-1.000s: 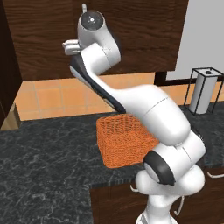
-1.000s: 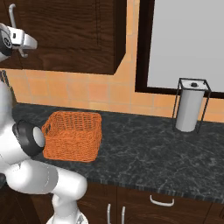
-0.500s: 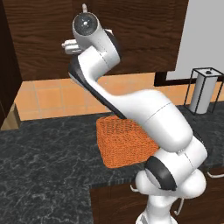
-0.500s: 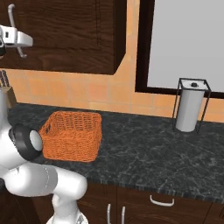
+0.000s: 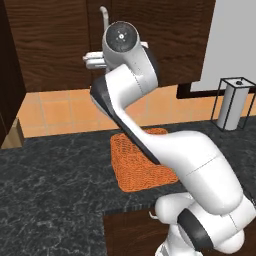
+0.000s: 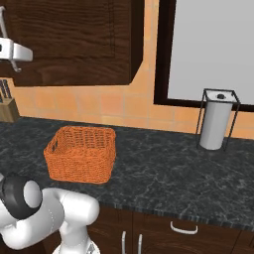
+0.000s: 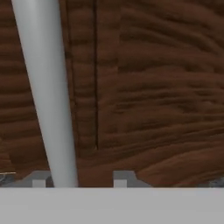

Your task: Open the cabinet, pick up the bread from the cabinet and place it in the basket. Then move the basket to the dining counter.

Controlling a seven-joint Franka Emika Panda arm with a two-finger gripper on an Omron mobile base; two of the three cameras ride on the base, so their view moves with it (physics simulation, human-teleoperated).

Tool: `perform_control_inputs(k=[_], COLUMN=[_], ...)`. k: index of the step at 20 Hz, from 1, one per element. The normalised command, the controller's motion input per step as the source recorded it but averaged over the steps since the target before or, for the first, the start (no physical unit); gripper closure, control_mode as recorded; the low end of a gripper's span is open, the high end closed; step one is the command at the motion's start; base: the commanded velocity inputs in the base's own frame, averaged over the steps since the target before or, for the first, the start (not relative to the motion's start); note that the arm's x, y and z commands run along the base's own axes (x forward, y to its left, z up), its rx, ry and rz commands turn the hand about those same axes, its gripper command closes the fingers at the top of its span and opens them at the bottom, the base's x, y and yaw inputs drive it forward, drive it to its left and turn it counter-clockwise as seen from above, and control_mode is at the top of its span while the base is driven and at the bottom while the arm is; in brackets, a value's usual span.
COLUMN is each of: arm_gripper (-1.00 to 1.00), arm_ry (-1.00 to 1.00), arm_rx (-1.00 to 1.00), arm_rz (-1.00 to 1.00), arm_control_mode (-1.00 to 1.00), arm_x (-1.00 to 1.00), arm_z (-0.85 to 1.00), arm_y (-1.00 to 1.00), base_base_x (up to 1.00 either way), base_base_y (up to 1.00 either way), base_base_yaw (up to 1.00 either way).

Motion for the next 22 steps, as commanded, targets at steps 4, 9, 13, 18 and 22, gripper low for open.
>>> perform_control_inputs(k=[4, 9, 13, 18, 22], arm_gripper=[1.0, 1.0, -1.0, -1.0, -1.0], arm_ry=[0.15, 0.08, 0.06, -0.05, -0.04], arm_rx=[0.0, 0.0, 0.0, -0.14, -0.46], arm_rz=[0.0, -0.07, 0.01, 0.3, 0.31], arm_control_mode=[-1.0, -1.0, -1.0, -1.0, -1.0], arm_x=[-1.0, -1.0, -1.0, -0.43, 0.3], arm_z=[0.03, -0.18, -0.08, -0.04, -0.1], arm_y=[-0.42, -0.22, -0.39, 0.64, 1.0], base_base_x=[0.0, 0.0, 0.0, 0.0, 0.0], base_base_y=[0.0, 0.0, 0.0, 0.0, 0.0], base_base_yaw=[0.0, 0.0, 0.0, 0.0, 0.0])
